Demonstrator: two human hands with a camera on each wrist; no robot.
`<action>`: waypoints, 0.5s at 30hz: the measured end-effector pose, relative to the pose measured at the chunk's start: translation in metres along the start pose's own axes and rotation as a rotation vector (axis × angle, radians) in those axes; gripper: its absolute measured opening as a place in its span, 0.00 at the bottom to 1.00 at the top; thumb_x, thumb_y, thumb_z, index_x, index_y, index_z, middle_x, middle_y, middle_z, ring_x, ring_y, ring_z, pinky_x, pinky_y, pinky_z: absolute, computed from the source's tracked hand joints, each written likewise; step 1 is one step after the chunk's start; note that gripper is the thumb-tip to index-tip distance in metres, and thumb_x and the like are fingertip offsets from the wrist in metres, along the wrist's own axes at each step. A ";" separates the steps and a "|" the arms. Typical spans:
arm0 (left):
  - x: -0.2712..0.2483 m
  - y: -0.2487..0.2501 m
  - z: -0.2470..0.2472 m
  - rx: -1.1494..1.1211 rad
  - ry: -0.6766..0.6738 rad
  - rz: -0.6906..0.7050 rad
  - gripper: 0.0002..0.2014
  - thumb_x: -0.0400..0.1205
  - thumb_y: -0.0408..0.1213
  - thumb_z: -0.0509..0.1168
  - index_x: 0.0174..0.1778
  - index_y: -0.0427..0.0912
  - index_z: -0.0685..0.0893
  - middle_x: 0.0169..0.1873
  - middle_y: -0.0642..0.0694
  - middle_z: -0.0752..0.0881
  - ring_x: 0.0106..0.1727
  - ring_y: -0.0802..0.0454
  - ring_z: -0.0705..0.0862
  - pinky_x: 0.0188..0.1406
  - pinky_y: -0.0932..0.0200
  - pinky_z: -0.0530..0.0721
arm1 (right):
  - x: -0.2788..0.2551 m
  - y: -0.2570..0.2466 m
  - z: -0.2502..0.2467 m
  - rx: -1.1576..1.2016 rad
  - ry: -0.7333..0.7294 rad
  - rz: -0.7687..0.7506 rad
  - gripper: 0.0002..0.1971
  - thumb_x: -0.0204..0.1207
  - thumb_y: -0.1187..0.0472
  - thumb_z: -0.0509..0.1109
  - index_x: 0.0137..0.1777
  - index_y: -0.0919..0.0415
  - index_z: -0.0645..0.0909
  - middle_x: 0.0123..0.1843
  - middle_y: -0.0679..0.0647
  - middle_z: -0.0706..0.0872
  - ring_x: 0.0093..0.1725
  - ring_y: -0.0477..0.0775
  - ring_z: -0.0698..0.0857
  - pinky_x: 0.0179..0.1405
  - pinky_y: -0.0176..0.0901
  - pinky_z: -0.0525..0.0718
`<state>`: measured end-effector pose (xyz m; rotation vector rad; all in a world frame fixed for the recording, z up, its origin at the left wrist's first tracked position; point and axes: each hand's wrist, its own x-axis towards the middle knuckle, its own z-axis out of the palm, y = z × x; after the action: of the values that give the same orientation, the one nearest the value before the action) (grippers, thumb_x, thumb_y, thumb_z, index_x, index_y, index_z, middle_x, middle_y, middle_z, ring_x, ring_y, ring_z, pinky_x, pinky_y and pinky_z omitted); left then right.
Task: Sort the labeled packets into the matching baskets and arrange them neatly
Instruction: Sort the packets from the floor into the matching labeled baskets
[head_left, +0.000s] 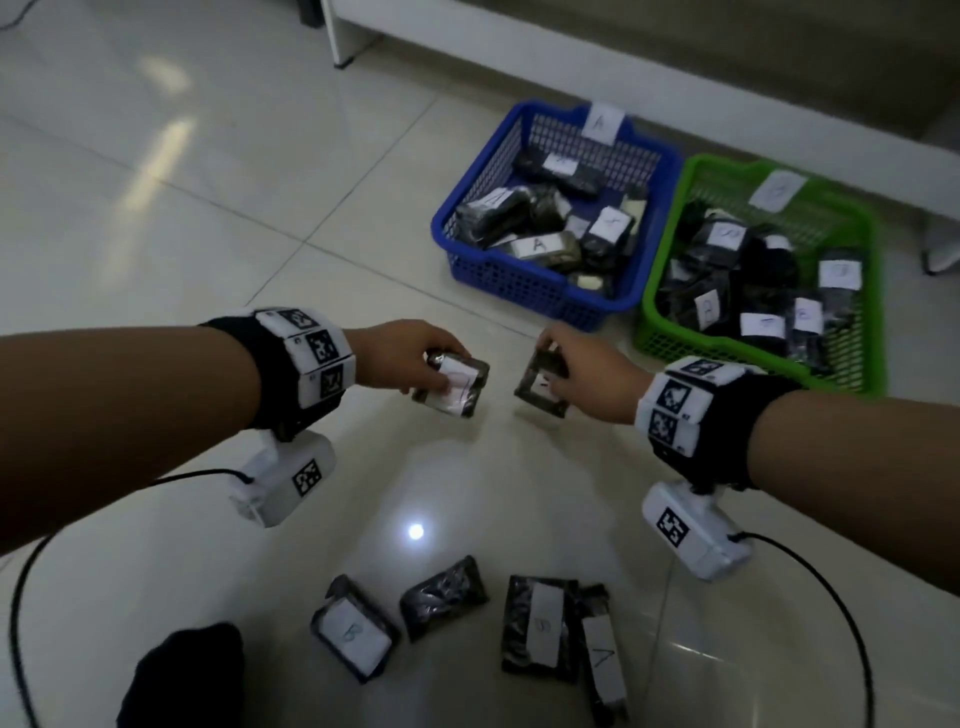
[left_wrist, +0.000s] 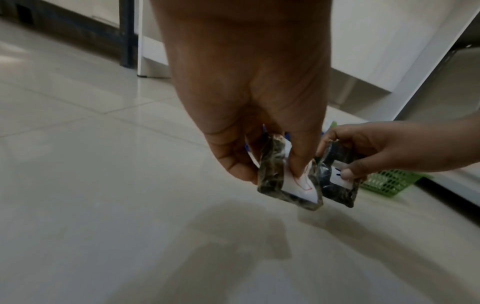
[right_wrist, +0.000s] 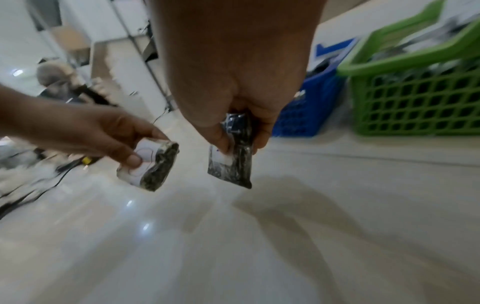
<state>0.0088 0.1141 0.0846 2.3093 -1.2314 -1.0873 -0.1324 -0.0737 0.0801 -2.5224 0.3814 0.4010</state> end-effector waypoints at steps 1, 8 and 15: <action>0.009 0.011 -0.006 -0.015 0.022 0.013 0.20 0.79 0.35 0.67 0.69 0.45 0.78 0.51 0.47 0.84 0.41 0.51 0.83 0.33 0.68 0.82 | -0.002 0.006 -0.013 0.031 0.042 0.040 0.16 0.76 0.65 0.68 0.61 0.61 0.69 0.55 0.62 0.83 0.46 0.59 0.80 0.41 0.46 0.76; 0.082 0.099 -0.026 -0.119 0.240 0.138 0.18 0.80 0.37 0.67 0.64 0.42 0.72 0.41 0.46 0.81 0.39 0.50 0.82 0.37 0.60 0.83 | -0.043 0.070 -0.089 0.134 0.497 0.271 0.12 0.76 0.67 0.67 0.59 0.61 0.76 0.49 0.63 0.84 0.43 0.62 0.83 0.40 0.53 0.83; 0.150 0.181 0.000 -0.207 0.286 0.297 0.21 0.81 0.38 0.67 0.70 0.44 0.75 0.62 0.43 0.80 0.55 0.46 0.82 0.51 0.54 0.83 | -0.087 0.146 -0.122 0.001 0.722 0.434 0.16 0.78 0.66 0.65 0.65 0.57 0.78 0.56 0.65 0.81 0.49 0.67 0.82 0.42 0.44 0.75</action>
<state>-0.0441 -0.1123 0.1160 1.9670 -1.2344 -0.7169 -0.2386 -0.2436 0.1399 -2.4964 1.2042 -0.3820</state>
